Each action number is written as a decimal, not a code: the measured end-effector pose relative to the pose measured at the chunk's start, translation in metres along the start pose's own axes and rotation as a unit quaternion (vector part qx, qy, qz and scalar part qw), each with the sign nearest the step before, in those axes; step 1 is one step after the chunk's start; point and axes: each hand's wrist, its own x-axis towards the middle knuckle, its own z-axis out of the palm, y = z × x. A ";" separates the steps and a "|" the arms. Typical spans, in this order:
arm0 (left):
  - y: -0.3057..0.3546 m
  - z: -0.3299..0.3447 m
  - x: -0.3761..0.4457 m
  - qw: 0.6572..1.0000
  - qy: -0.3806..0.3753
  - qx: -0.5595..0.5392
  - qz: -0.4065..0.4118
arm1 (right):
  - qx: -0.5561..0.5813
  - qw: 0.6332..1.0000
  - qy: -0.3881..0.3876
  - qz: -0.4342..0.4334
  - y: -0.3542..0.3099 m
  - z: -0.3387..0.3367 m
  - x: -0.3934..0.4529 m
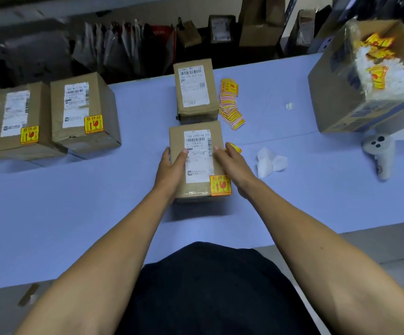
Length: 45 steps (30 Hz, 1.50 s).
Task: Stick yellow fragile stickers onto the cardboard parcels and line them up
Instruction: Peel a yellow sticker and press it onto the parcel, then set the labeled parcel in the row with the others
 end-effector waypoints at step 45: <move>0.137 -0.137 0.185 0.992 0.053 -0.105 -0.047 | -0.069 0.995 -0.068 0.031 -0.168 0.135 0.202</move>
